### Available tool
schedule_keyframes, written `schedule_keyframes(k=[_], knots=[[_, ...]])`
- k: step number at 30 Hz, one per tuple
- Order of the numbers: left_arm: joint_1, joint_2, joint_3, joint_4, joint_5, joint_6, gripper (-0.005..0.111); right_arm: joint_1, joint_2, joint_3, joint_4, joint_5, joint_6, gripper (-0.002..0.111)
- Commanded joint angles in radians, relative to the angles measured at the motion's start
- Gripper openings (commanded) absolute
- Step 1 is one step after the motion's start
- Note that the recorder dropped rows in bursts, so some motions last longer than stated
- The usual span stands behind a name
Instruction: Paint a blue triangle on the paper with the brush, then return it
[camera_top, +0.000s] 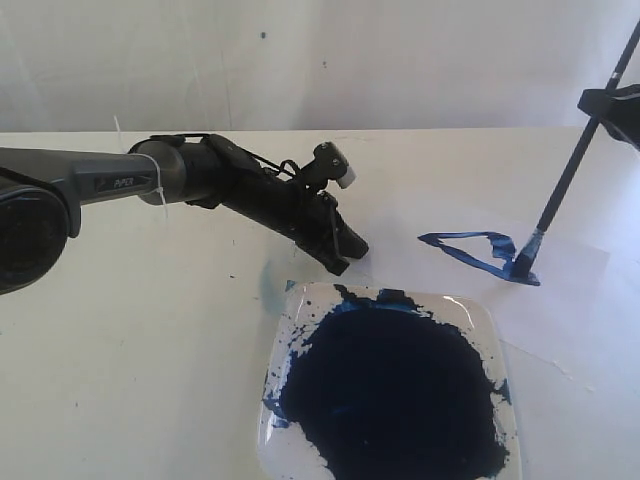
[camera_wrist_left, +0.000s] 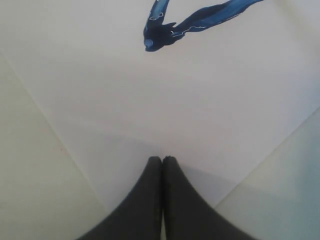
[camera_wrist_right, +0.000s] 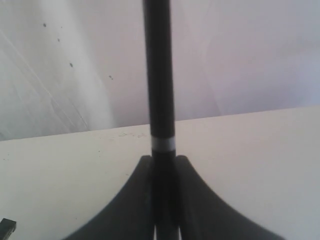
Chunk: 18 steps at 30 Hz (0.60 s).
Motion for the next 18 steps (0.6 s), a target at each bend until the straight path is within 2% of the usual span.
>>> schedule_keyframes(k=[1,18], knots=[[-0.003,-0.004,-0.003,-0.006,0.027,0.007,0.0,-0.001,0.02,-0.001,0.02,-0.012,-0.048,0.0],[-0.003,-0.004,-0.003,-0.006,0.027,0.007,0.0,0.051,0.056,-0.001,0.215,-0.056,-0.239,0.0]])
